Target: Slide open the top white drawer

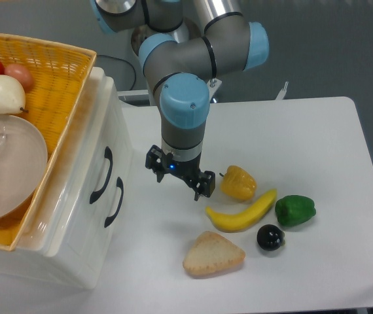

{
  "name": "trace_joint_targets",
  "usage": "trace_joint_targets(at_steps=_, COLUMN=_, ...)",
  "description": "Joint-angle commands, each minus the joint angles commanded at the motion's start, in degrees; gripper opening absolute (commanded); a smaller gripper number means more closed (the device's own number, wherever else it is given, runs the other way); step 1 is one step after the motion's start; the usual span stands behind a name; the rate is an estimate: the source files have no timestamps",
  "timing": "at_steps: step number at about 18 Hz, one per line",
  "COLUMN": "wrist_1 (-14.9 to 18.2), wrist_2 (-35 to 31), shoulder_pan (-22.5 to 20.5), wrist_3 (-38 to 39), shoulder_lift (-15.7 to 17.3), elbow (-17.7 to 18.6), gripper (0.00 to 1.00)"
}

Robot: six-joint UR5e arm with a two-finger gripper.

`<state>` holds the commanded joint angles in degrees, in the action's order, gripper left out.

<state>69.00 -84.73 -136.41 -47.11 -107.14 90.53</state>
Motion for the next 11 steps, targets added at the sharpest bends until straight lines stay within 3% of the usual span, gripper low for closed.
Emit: trace_joint_targets(at_steps=11, wrist_1=-0.1, wrist_2=-0.1, shoulder_pan=0.2, wrist_3=0.0, shoulder_lift=0.4, elbow=1.1, gripper=1.0)
